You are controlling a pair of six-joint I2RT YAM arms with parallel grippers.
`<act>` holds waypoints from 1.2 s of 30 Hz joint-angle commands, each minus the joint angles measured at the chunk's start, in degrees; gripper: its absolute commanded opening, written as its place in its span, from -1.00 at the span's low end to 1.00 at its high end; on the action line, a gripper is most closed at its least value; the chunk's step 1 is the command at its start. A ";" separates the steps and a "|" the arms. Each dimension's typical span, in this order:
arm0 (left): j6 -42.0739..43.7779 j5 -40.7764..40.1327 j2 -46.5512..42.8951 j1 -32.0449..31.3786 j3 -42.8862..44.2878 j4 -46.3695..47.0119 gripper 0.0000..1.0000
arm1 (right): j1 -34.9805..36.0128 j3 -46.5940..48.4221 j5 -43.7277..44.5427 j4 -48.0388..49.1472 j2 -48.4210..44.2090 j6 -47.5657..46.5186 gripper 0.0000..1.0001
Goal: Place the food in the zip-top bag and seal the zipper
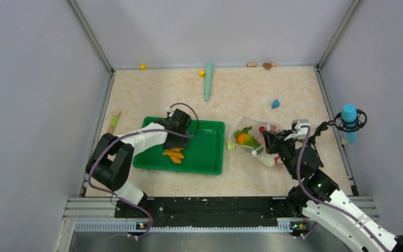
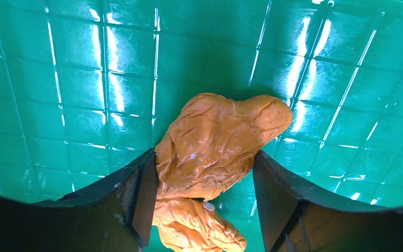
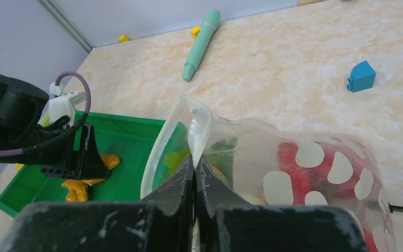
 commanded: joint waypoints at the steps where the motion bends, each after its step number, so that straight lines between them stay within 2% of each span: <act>1: -0.77 -0.58 1.41 -0.85 -0.26 -2.71 0.16 | -0.28 0.05 -1.97 5.13 0.66 -0.75 -1.00; 5: -3.30 -0.41 0.02 -0.87 0.72 -2.83 -0.04 | -0.28 -0.82 -3.25 8.12 1.88 -0.77 -1.00; 9: -6.09 0.26 -3.45 -0.89 -1.03 1.37 -0.19 | -0.28 -2.25 -3.87 12.89 4.93 0.53 -1.00; 12: -7.68 -0.20 -7.07 -0.88 -2.16 3.79 -0.28 | -0.28 -0.81 -4.38 12.59 8.33 3.00 -1.00; 16: -8.35 1.55 -12.89 -0.86 -6.30 10.14 -0.32 | -0.27 0.20 -8.12 11.47 10.00 5.25 -1.00; 21: -8.88 4.10 -19.80 -0.86 -10.14 18.32 -0.39 | -0.28 1.41 -14.80 12.22 7.92 7.43 -1.00; 26: -7.75 12.05 -26.75 -1.49 -14.82 29.84 -0.39 | -0.28 4.42 -16.09 9.94 9.02 10.85 -1.00; 32: -3.67 25.79 -34.35 -3.49 -19.03 43.77 -0.38 | -0.28 7.57 -15.01 6.41 11.54 15.69 -1.00; 36: 0.74 33.63 -36.31 -5.75 -18.11 47.89 -0.42 | -0.28 6.90 -16.20 7.25 11.49 17.64 -1.00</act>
